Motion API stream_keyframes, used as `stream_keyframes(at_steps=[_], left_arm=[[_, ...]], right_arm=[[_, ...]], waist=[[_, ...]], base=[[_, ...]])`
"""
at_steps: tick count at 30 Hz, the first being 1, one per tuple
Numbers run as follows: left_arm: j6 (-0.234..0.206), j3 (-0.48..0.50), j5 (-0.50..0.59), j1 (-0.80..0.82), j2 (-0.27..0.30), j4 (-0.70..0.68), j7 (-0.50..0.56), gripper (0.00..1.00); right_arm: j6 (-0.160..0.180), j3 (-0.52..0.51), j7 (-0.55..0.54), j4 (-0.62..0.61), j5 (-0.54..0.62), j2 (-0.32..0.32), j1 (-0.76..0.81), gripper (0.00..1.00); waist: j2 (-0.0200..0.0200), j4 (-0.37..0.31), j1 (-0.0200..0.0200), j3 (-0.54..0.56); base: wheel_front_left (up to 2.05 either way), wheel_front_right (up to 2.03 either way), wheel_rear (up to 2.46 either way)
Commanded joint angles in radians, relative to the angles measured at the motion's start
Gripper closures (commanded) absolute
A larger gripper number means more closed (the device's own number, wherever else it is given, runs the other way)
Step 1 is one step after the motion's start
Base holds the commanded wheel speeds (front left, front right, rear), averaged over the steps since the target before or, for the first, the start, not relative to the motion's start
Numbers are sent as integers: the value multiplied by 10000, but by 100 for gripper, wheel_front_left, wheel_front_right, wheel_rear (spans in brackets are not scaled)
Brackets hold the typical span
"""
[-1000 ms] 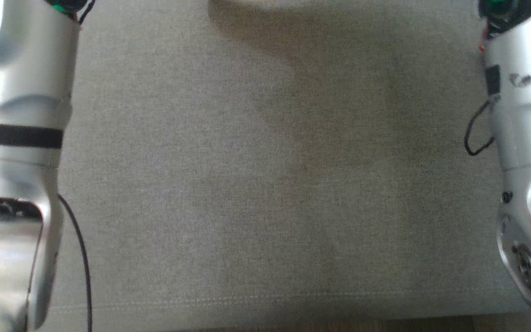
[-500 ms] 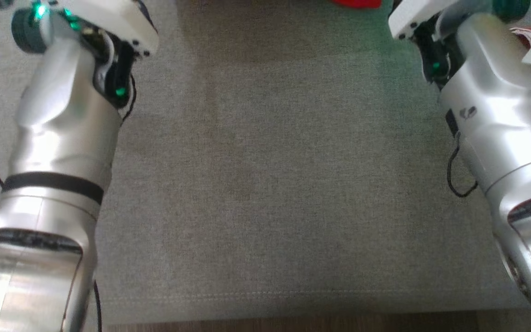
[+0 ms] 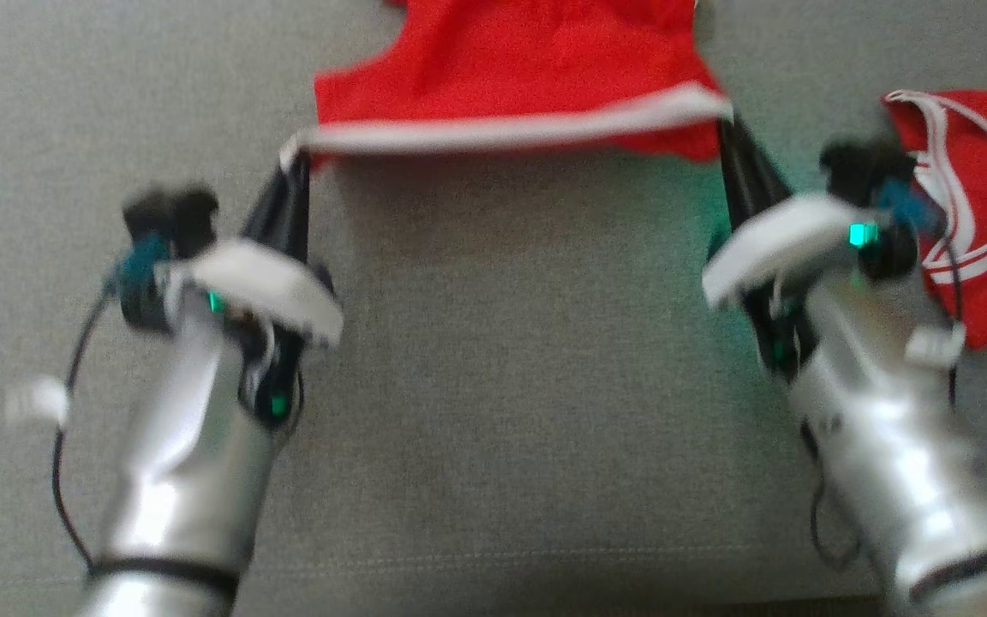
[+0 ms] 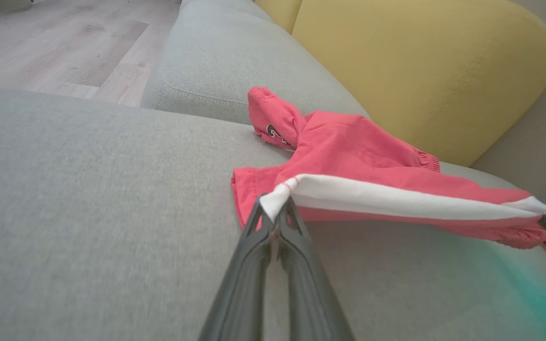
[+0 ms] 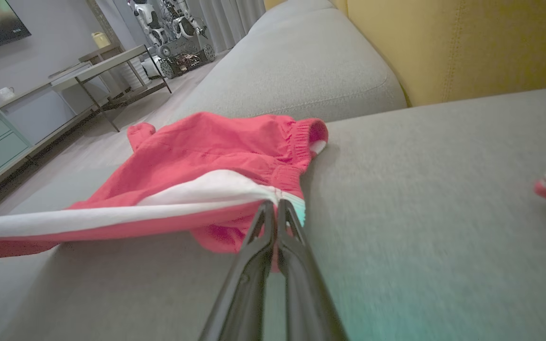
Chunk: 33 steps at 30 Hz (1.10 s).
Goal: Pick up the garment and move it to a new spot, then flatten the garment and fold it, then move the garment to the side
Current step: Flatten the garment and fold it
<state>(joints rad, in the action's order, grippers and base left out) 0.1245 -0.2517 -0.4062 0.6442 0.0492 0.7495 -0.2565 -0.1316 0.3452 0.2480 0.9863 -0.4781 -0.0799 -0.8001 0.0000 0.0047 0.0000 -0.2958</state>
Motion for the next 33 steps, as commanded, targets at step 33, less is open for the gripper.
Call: stream_keyframes(at_steps=[33], left_arm=[[-1066, 751, 560, -7654, 1027, -9140, 1554, 100]], right_arm=[[9, -2766, -2978, -10530, 1736, 295, 9979, 100]], waist=[[0, -305, 0, 1729]], base=[[0, 0, 0]])
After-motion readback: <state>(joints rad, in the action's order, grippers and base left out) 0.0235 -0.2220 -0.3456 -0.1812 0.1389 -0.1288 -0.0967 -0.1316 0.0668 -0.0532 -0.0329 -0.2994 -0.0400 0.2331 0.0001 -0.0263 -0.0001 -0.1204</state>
